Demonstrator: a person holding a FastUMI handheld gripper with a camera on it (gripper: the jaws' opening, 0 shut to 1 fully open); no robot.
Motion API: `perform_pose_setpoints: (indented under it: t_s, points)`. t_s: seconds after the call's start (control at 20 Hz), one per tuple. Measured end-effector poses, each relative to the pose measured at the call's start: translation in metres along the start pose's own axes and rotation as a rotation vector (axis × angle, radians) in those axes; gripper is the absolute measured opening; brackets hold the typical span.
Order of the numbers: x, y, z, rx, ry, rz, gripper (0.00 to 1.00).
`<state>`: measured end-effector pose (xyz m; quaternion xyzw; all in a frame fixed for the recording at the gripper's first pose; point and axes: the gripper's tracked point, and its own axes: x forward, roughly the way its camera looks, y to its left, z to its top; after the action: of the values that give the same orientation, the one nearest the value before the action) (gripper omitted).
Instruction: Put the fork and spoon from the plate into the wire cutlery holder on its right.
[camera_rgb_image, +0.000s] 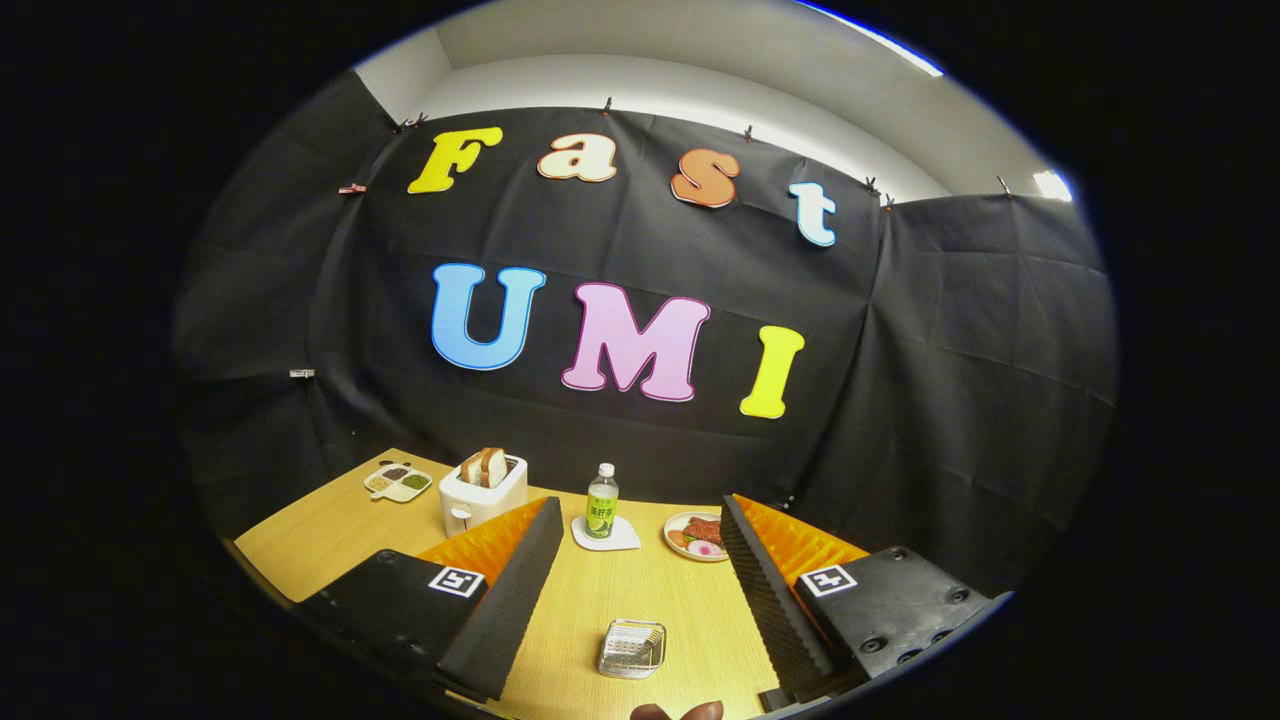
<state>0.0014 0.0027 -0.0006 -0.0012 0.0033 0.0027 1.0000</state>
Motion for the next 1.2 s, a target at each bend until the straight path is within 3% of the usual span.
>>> perform_pose_setpoints:
  t_s: [0.15,0.4,0.8,1.2]
  points:
    - [0.002,0.010,-0.006,0.010,0.025,0.032,0.98]
    - [0.003,0.061,-0.042,0.047,0.190,0.227,0.98]
    - [-0.014,0.152,-0.143,0.079,0.600,0.489,0.99]
    - [-0.028,0.222,-0.233,-0.017,0.896,0.581,0.97]
